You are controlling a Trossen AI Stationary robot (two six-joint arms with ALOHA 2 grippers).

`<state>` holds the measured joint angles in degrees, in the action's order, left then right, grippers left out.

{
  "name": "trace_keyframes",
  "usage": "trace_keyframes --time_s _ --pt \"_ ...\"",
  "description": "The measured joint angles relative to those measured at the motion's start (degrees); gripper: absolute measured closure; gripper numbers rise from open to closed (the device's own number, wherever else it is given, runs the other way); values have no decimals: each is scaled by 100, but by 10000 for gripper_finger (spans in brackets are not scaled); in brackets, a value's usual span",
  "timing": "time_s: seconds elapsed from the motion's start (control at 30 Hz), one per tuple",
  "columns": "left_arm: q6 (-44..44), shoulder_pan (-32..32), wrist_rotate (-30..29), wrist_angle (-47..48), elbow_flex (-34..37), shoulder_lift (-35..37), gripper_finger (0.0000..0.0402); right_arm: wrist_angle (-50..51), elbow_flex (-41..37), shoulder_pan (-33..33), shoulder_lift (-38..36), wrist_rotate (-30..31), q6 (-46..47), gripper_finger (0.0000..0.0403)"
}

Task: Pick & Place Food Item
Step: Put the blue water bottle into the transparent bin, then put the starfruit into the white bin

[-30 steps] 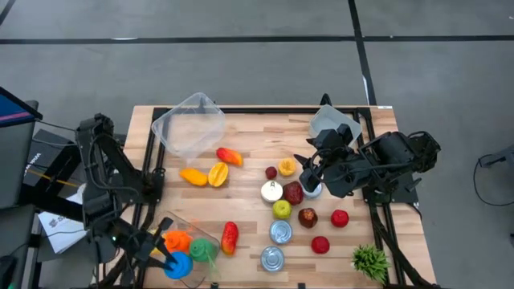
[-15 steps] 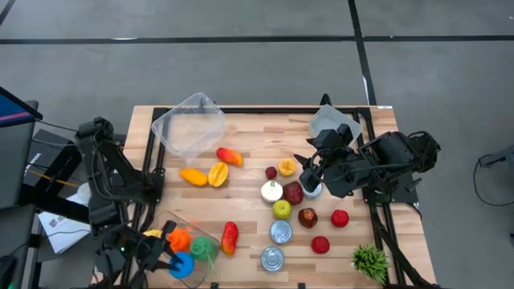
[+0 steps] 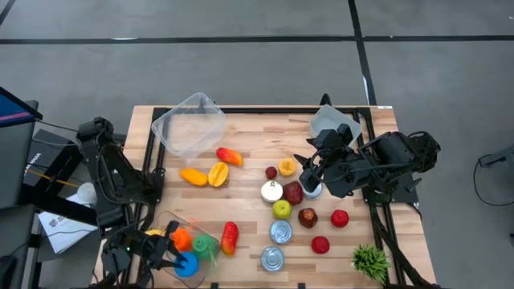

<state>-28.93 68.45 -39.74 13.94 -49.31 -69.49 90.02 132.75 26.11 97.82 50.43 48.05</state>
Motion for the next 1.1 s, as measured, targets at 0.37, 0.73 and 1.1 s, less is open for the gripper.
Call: trace_keyframes --time_s 0.37,0.73,1.1 --pt "-9 0 -93 -299 190 2 345 -1 0 0 0 0 0 148" --pt "-9 0 -97 -287 190 2 282 -1 0 0 0 -2 0 148" --pt "-2 -57 -95 -258 190 323 212 -2 0 -2 0 -85 1 147"
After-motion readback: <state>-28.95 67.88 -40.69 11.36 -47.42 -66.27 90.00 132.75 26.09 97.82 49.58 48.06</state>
